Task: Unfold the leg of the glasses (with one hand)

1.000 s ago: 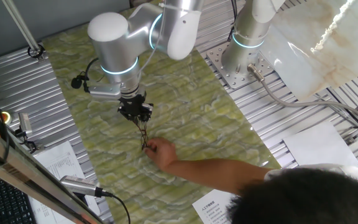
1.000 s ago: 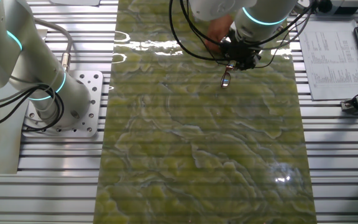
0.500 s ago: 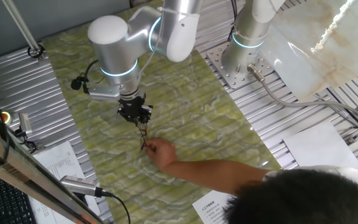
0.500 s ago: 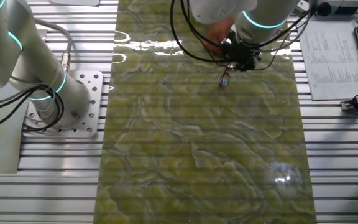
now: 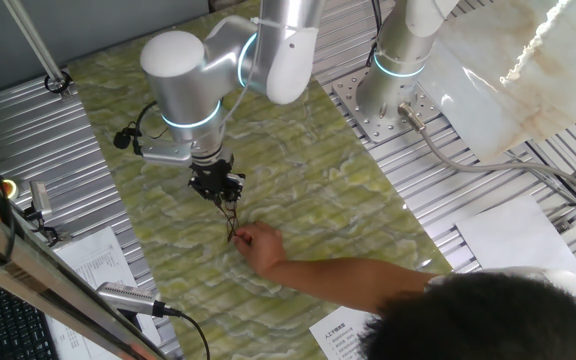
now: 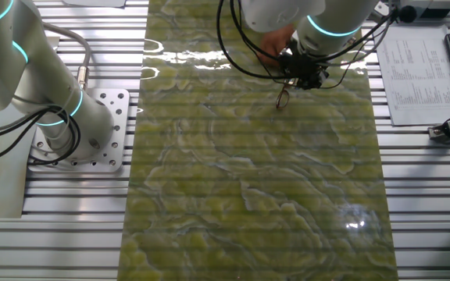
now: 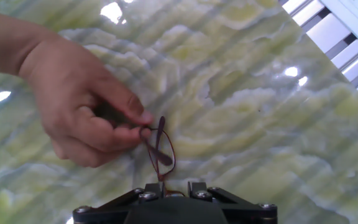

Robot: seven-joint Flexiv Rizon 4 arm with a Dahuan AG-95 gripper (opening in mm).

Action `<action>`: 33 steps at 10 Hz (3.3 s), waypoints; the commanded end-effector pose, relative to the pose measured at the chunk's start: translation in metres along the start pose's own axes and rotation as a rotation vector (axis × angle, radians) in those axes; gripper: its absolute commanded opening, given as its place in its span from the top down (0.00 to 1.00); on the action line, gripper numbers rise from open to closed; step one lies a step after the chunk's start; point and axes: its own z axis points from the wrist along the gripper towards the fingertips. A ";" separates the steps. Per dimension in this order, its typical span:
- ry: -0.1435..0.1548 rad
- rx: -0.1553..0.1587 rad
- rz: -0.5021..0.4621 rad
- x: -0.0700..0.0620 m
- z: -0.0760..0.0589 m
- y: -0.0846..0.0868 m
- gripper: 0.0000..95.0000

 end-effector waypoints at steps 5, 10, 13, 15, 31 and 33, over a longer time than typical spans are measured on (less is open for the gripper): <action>-0.004 -0.005 0.025 0.000 0.005 -0.001 0.80; 0.051 -0.020 0.072 -0.009 0.002 -0.004 1.00; 0.081 -0.011 0.032 -0.013 0.000 -0.005 1.00; 0.083 -0.015 -0.025 -0.013 0.000 -0.005 1.00; 0.041 -0.026 -0.098 -0.024 0.022 0.027 0.80; 0.039 -0.021 -0.110 -0.026 0.023 0.031 0.80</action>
